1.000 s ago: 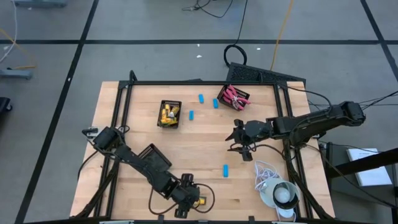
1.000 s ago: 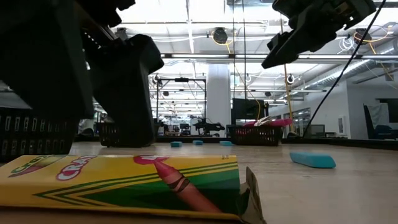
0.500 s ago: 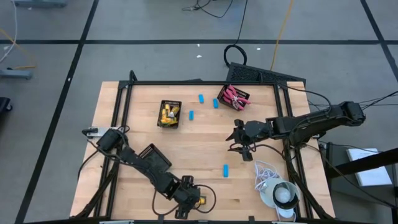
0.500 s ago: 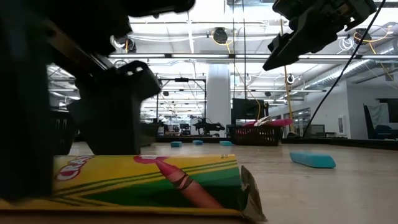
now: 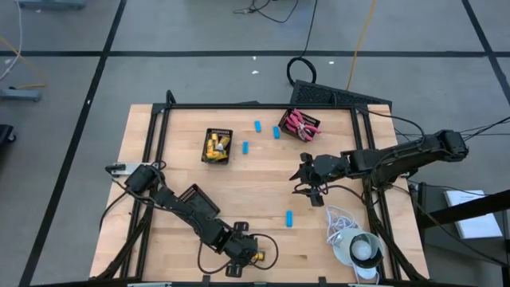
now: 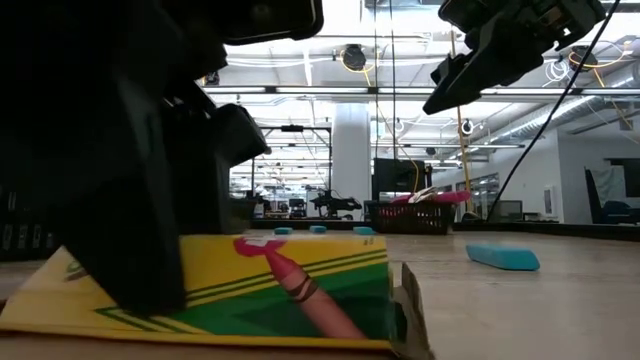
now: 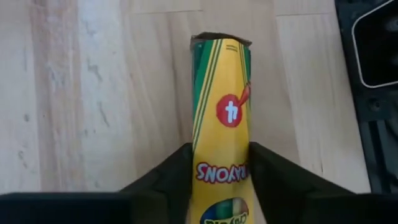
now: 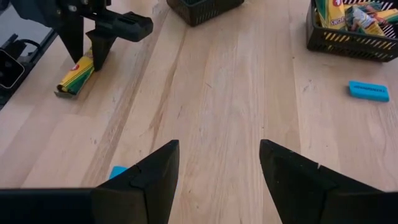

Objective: Pick & Place School Supplies
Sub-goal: Put the yellow crayon box into the middle black bin

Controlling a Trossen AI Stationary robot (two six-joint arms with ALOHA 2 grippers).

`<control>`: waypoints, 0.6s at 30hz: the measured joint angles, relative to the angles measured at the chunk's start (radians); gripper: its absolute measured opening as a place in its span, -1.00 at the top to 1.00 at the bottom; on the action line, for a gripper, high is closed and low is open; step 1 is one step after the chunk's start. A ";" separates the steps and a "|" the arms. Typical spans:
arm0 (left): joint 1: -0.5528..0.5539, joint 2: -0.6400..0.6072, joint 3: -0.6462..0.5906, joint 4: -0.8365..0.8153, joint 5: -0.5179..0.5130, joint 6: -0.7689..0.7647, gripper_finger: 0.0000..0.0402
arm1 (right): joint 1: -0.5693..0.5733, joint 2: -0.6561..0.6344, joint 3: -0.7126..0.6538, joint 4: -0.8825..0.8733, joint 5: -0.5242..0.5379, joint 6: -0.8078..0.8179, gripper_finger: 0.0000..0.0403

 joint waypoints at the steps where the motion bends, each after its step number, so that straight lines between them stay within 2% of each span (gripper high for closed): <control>1: 0.000 0.000 0.000 0.000 -0.003 0.000 0.30 | 0.000 0.000 0.000 0.000 0.000 0.000 -0.05; 9: 0.013 0.001 0.000 0.006 0.009 0.026 0.71 | 0.000 0.000 0.000 0.000 -0.001 0.000 -0.05; 18: 0.047 -0.004 0.000 -0.030 0.024 0.079 0.71 | 0.000 0.000 0.000 0.000 -0.001 0.000 -0.05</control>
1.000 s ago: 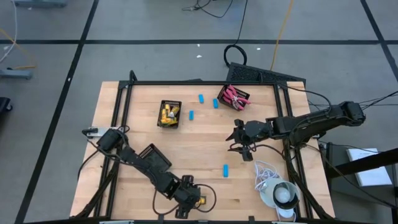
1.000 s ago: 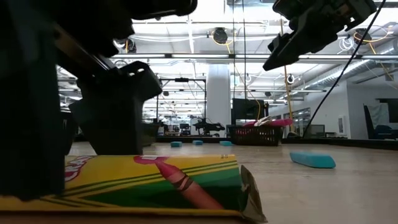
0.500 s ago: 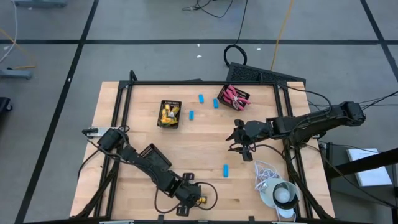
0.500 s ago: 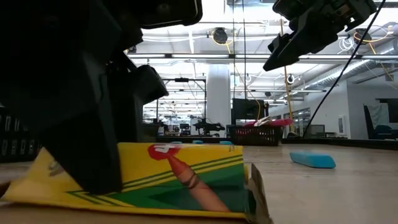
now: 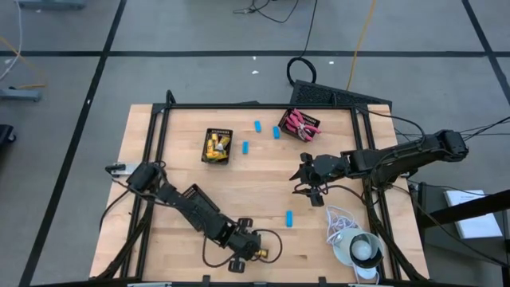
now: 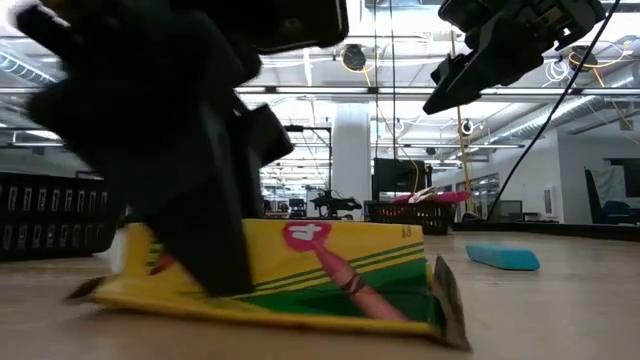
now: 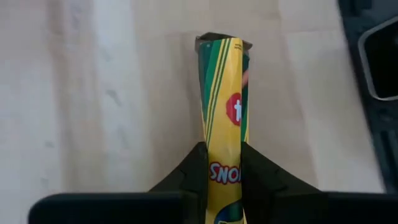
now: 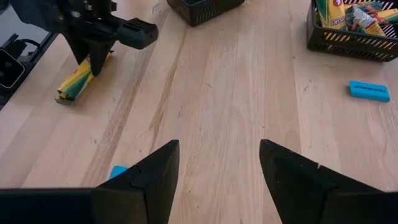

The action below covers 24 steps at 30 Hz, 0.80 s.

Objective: Pick & Place School Supplies
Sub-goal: Put the yellow crayon box into the middle black bin

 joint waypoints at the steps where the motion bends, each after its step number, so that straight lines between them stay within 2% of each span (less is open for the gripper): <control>1: 0.005 -0.003 0.000 -0.004 -0.003 0.007 0.71 | 0.000 0.000 0.000 0.000 0.000 0.000 -0.05; 3: 0.021 -0.017 -0.003 -0.020 -0.007 0.025 0.73 | 0.000 0.000 0.000 0.000 0.000 0.000 -0.05; 4: 0.028 -0.028 -0.002 -0.040 -0.018 0.035 0.85 | 0.000 0.000 0.000 0.000 0.000 0.000 -0.05; 5: 0.038 -0.039 -0.003 -0.063 -0.029 0.045 0.87 | 0.000 0.000 0.000 0.000 0.000 0.000 -0.05; 15: 0.124 -0.188 -0.004 -0.250 -0.184 0.120 0.87 | 0.000 0.000 0.000 -0.001 -0.005 -0.002 -0.05; 21: 0.224 -0.260 -0.003 -0.407 -0.277 0.116 0.87 | 0.000 0.000 -0.019 0.011 -0.006 -0.003 -0.05; 24: 0.288 -0.305 -0.026 -0.441 -0.283 0.133 0.87 | 0.000 0.000 -0.051 0.023 -0.007 0.008 -0.05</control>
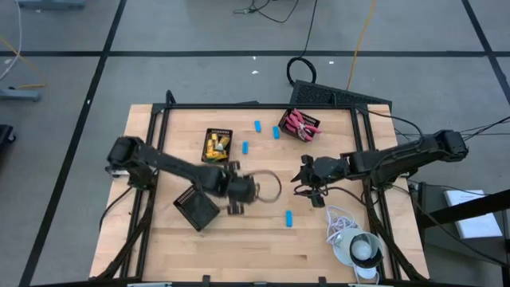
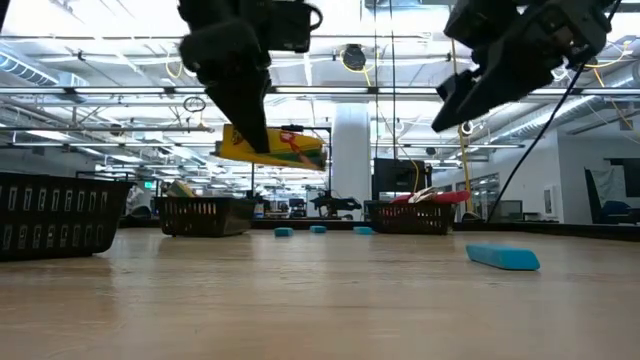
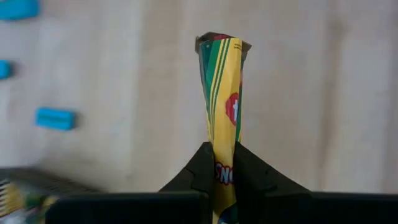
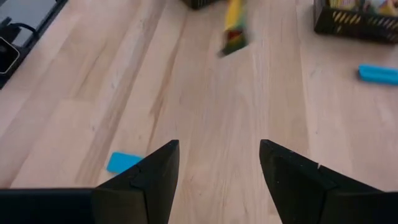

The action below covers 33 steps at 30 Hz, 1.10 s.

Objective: Pick & Place School Supplies
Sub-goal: Put the yellow crayon box into the middle black bin

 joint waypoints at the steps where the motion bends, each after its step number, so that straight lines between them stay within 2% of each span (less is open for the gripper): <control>1: 0.026 -0.020 -0.018 0.000 -0.001 0.009 0.87 | 0.000 0.000 -0.012 0.011 0.000 0.006 -0.05; 7: 0.206 -0.203 -0.212 0.078 0.014 0.041 0.87 | 0.024 0.001 -0.073 0.092 -0.001 0.013 -0.05; 11: 0.364 -0.362 -0.388 0.281 0.068 0.044 0.87 | 0.045 0.000 -0.087 0.157 -0.001 0.004 -0.05; 15: 0.527 -0.465 -0.516 0.468 0.173 0.029 0.87 | 0.060 0.000 -0.088 0.204 -0.001 -0.009 -0.05; 20: 0.673 -0.472 -0.561 0.476 0.245 -0.015 0.87 | 0.060 0.000 -0.088 0.225 -0.001 -0.015 -0.05; 25: 0.718 -0.461 -0.575 0.386 0.228 -0.025 0.87 | 0.060 0.000 -0.088 0.236 -0.001 -0.015 -0.05; 33: 0.747 -0.460 -0.574 0.369 0.220 -0.021 0.87 | 0.059 0.000 -0.088 0.241 -0.001 -0.015 -0.05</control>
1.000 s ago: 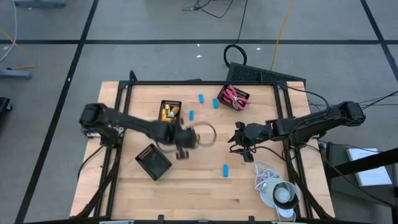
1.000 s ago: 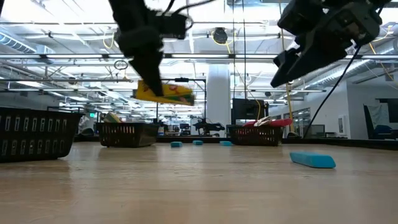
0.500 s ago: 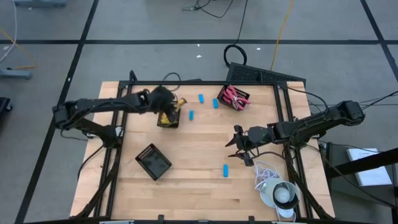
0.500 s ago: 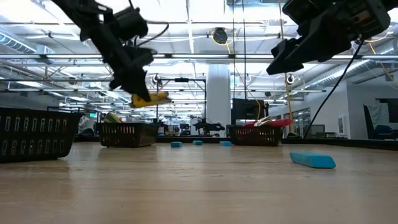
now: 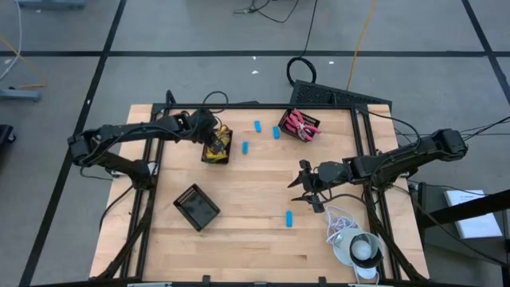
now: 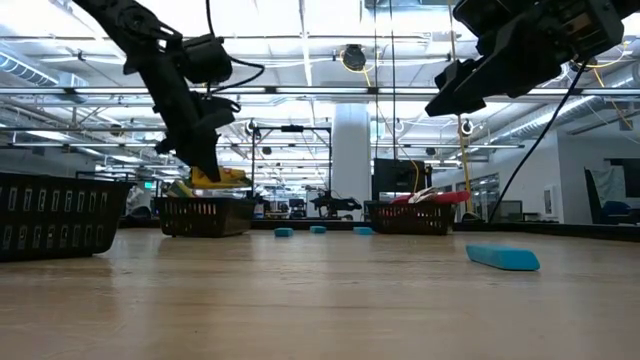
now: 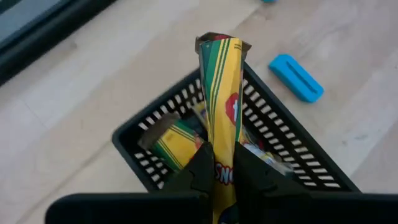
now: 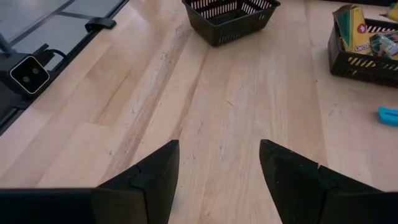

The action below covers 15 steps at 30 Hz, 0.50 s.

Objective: Pick & Place School Supplies
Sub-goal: Put the yellow crayon box into the middle black bin

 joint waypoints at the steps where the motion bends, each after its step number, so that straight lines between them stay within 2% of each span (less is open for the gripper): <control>1: 0.005 0.006 0.000 0.003 0.014 0.004 0.87 | 0.000 0.000 0.000 0.000 0.000 0.000 -0.05; 6: 0.027 0.076 0.000 0.007 0.090 0.028 0.87 | 0.000 0.000 0.000 0.001 0.000 0.000 -0.05; 11: 0.029 0.157 0.002 0.056 0.103 0.042 0.87 | 0.000 0.000 0.000 0.001 0.000 0.003 -0.05; 15: 0.036 0.174 0.003 0.084 0.106 0.043 0.84 | 0.000 0.000 0.000 0.003 0.000 0.004 -0.05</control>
